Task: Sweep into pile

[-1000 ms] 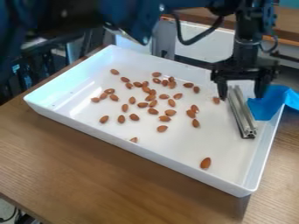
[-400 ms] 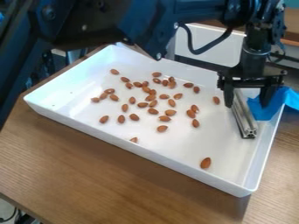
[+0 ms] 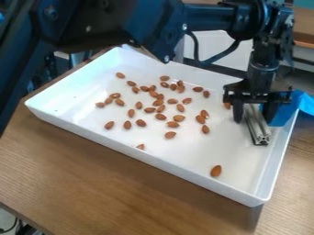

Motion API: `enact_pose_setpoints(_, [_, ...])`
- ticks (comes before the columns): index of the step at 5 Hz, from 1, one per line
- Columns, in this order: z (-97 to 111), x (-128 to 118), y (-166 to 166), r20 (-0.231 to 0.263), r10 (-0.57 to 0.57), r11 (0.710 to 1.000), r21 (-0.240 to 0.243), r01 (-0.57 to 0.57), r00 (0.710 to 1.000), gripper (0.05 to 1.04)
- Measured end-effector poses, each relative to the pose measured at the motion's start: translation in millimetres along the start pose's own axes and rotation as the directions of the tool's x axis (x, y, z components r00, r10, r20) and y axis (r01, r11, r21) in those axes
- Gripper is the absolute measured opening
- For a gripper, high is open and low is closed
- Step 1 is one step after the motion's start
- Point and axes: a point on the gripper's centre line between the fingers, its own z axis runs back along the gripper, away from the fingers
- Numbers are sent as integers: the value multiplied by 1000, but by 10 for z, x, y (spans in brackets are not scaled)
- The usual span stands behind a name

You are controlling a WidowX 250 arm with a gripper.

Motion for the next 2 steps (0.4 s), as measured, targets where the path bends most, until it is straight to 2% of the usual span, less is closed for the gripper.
enact_pose_setpoints(1, [-15, -1, 70, -15, 0, 1000, -5, 0, 1000, 410])
enact_pose_setpoints(2, [-16, 28, 269, -28, 24, 1000, -5, -24, 999, 383])
